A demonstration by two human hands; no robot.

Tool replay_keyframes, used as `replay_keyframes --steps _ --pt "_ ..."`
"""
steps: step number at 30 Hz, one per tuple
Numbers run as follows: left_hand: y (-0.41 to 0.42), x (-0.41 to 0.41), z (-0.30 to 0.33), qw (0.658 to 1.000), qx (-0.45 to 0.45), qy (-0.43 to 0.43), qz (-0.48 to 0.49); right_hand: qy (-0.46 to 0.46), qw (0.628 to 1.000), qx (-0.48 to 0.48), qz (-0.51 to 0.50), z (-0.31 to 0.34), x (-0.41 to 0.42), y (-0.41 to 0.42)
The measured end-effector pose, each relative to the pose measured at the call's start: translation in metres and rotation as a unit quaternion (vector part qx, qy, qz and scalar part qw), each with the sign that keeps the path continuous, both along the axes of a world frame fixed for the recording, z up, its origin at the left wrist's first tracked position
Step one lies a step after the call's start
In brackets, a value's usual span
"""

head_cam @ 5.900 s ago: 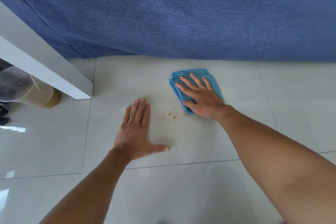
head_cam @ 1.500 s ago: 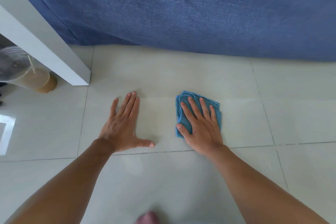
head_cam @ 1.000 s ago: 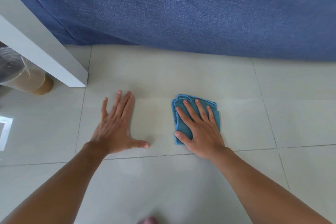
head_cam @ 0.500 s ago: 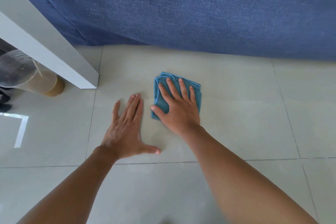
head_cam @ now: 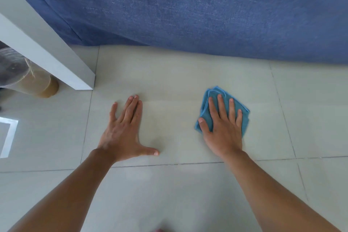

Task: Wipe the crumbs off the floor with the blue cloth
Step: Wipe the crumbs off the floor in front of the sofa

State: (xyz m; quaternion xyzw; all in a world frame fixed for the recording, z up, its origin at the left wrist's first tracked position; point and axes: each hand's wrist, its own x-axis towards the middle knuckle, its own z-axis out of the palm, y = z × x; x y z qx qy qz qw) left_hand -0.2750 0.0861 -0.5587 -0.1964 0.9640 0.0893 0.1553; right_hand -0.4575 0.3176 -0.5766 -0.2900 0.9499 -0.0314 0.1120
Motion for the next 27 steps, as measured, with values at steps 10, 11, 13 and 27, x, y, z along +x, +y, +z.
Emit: replay_keyframes --steps 10,11,13,27 --pt "0.001 -0.002 -0.003 1.0 -0.001 0.001 -0.002 -0.014 0.983 -0.04 0.178 -0.004 -0.02 -0.082" --pt "0.001 -0.002 -0.002 1.0 -0.003 -0.002 -0.002 -0.016 0.989 -0.033 0.143 -0.005 -0.024 -0.08" --pt "0.001 -0.002 -0.001 1.0 -0.008 -0.003 0.001 -0.016 0.993 -0.024 0.115 -0.004 -0.016 -0.075" --pt "0.003 -0.002 -0.008 0.996 0.01 0.08 0.028 -0.037 0.962 -0.27 0.021 0.032 -0.046 -0.037"
